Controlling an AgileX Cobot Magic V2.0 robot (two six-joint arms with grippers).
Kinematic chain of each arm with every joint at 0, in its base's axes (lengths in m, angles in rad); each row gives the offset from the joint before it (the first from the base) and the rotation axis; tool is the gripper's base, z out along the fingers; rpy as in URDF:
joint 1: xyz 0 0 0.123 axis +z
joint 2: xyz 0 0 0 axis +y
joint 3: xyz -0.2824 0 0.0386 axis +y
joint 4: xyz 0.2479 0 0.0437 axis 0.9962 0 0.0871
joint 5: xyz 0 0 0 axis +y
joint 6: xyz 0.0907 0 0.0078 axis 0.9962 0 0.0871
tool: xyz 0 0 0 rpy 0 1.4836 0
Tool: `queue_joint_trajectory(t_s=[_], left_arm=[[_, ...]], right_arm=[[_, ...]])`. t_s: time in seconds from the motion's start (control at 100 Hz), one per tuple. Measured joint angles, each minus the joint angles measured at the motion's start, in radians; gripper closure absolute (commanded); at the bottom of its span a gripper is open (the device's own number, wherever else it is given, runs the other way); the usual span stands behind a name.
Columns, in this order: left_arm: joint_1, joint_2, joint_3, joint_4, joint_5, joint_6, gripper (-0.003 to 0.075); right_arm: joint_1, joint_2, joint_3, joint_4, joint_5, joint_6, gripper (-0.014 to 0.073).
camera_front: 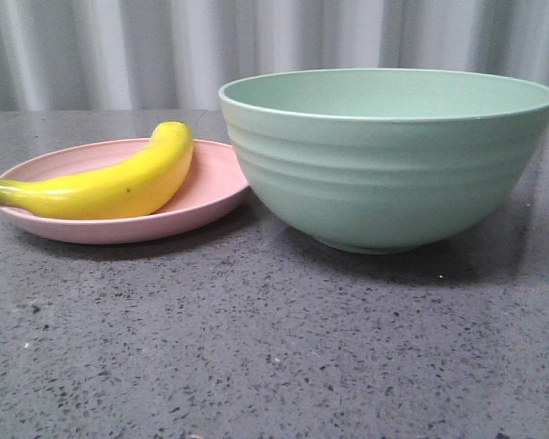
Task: Transfer banana from pink plate to green bowl
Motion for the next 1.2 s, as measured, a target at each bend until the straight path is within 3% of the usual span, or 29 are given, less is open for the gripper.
queue_joint_trajectory(t_s=[1.2], left_arm=[[0.0, 0.0, 0.0, 0.0, -0.065, 0.0, 0.0741]], right_arm=[[0.0, 0.0, 0.0, 0.0, -0.079, -0.001, 0.0658]])
